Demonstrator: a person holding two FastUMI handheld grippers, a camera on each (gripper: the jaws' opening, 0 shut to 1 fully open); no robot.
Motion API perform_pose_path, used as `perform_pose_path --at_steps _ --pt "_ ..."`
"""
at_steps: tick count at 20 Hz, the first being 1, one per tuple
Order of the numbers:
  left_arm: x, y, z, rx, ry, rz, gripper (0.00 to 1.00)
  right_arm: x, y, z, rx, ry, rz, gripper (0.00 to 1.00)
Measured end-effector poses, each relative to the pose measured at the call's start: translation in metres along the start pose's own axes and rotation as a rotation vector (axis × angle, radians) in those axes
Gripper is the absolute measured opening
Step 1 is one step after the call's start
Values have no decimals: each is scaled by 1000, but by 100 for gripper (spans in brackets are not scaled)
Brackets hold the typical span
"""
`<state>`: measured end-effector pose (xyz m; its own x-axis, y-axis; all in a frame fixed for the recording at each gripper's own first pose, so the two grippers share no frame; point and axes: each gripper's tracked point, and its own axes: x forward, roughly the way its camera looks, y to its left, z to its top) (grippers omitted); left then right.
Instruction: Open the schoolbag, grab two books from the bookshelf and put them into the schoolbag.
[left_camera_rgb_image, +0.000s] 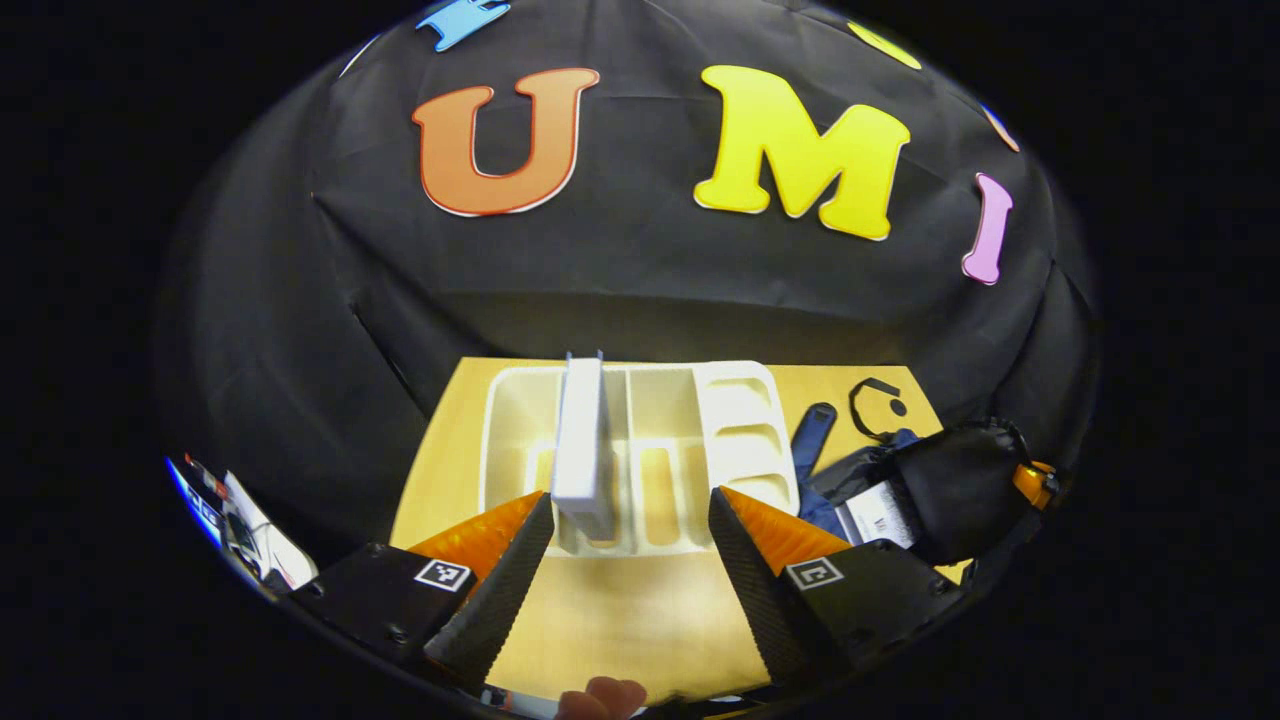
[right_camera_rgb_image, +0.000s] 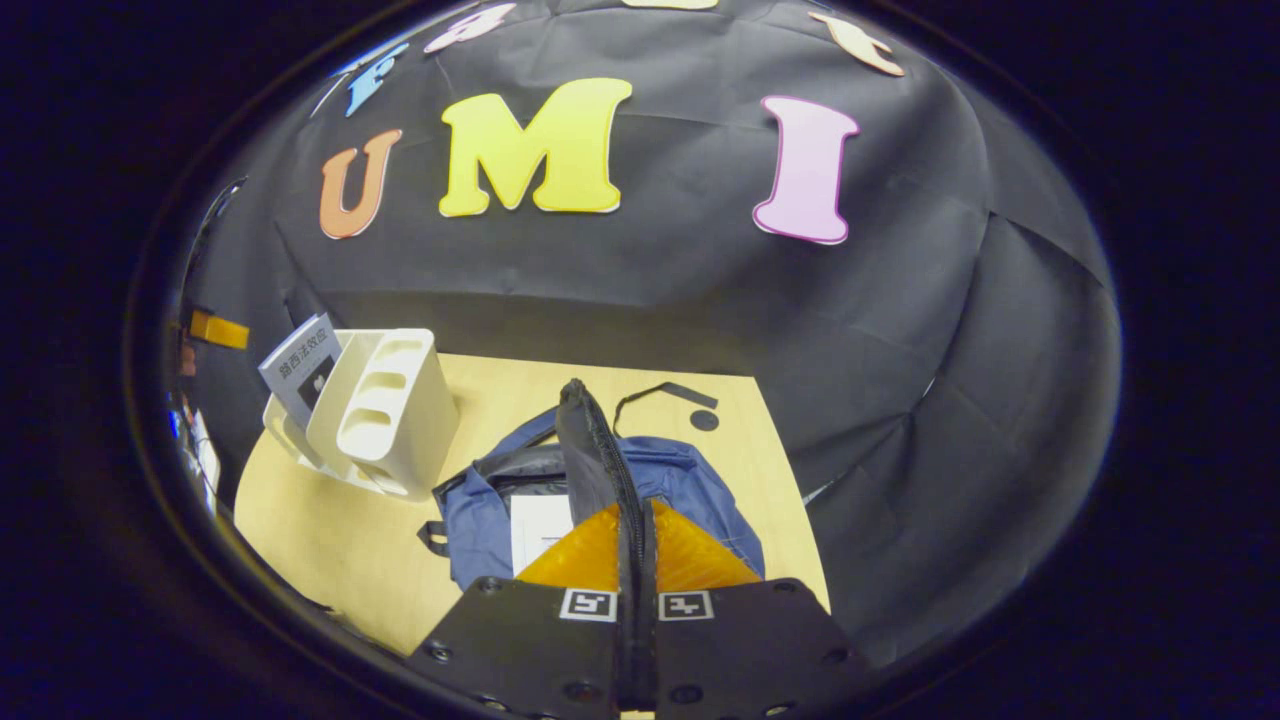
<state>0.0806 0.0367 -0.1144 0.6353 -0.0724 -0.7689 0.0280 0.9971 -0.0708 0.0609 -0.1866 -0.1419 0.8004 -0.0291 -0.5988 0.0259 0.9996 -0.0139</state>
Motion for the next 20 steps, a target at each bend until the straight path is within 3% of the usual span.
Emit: perform_pose_path --at_steps 4,8,15,20 --pt "21 16 24 -22 59 -38 98 1 0 1 23 7 -5 1" --pt "57 23 29 -35 189 -80 98 2 -3 -1 17 21 -17 1" --pt "109 22 -2 15 453 -119 98 5 -8 -4 37 38 -38 1" --pt "130 19 -31 -22 627 -132 98 6 -10 -8 49 46 -45 1"
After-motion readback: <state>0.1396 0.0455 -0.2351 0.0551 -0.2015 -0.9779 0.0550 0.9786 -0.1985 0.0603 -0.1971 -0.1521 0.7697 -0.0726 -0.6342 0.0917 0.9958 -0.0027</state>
